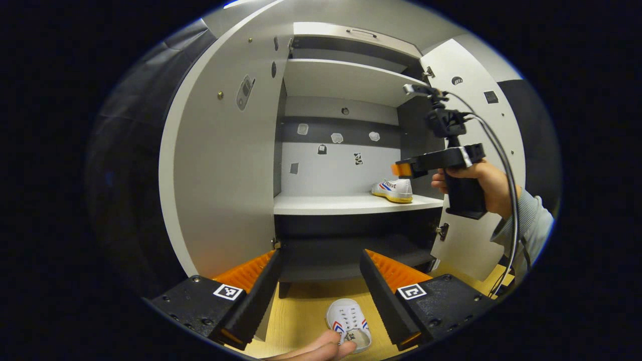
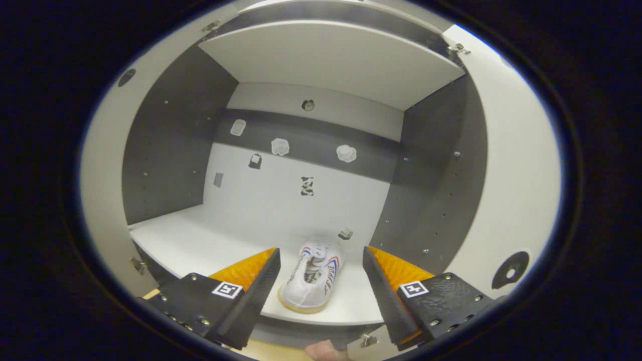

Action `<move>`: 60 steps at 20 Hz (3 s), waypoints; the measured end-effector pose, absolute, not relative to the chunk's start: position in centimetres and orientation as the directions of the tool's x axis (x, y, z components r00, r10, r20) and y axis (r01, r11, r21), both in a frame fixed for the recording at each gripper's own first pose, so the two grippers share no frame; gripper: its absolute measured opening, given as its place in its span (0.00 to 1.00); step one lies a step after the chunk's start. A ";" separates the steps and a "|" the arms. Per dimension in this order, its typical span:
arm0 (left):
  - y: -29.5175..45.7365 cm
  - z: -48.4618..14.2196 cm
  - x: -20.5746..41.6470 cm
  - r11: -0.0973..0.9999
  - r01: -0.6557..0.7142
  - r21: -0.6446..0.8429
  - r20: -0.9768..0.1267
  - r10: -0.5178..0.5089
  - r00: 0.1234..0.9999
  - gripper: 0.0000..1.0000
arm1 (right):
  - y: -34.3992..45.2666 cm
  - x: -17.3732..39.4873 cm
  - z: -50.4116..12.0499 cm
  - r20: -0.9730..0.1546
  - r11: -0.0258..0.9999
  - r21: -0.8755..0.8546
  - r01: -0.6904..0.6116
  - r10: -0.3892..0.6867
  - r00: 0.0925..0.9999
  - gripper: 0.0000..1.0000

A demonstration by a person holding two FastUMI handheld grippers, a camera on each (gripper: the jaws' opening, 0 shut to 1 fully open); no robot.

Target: Grab one shoe with the right hand and put it into the shoe cabinet, grab the other shoe with the left hand and put it into the shoe cabinet; then close the right door with the right hand and the left door with the left hand.

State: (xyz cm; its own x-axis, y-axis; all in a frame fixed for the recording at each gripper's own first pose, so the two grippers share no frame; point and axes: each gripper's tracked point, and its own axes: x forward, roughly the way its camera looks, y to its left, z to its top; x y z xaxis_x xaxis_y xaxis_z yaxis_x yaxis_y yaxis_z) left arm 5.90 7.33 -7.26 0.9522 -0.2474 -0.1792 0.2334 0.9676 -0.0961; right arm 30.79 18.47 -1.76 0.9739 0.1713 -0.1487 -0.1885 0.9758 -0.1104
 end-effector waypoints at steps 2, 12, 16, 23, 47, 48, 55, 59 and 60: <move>6.4 -8.5 5.5 0.957 0.247 -0.150 -0.205 -0.274 0.939 0.97 | 17.4 27.0 -0.9 -0.103 0.980 -0.095 -0.173 0.164 0.981 0.98; 5.2 -22.0 3.6 0.963 0.241 -0.120 -0.458 -0.269 0.847 0.98 | 14.8 11.1 -3.9 0.014 0.986 0.017 -0.167 0.167 0.986 0.99; 5.0 -25.7 2.8 0.956 0.268 -0.121 -0.530 -0.290 0.797 0.98 | 13.4 7.8 -7.6 -0.048 0.992 0.037 -0.124 0.126 0.991 0.99; 4.8 -32.1 2.4 0.954 0.270 -0.130 -0.664 -0.286 0.691 0.98 | 13.1 3.3 -10.1 -0.063 0.983 0.116 -0.142 0.150 0.987 0.98; 3.4 -29.6 2.4 0.940 0.307 -0.147 -0.588 -0.333 0.737 0.02 | 11.7 3.0 -11.7 -0.008 0.967 0.160 -0.200 0.203 0.979 0.98; 3.4 -28.3 2.4 0.940 0.311 -0.139 -0.567 -0.333 0.753 0.02 | 11.6 2.9 -11.8 -0.010 0.968 0.156 -0.198 0.202 0.979 0.98; 3.4 -17.9 3.8 0.941 0.324 -0.096 -0.410 -0.334 0.849 0.01 | 11.2 3.9 -11.4 -0.008 0.961 0.165 -0.222 0.227 0.974 0.98; 3.1 -12.1 6.1 0.950 0.312 -0.017 -0.319 -0.301 0.899 0.02 | 10.7 5.1 -10.5 -0.004 0.942 0.213 -0.259 0.265 0.964 0.98; 2.9 -10.7 7.0 0.952 0.306 0.028 -0.294 -0.285 0.912 0.01 | 10.4 5.5 -10.1 0.002 0.940 0.216 -0.263 0.269 0.963 0.98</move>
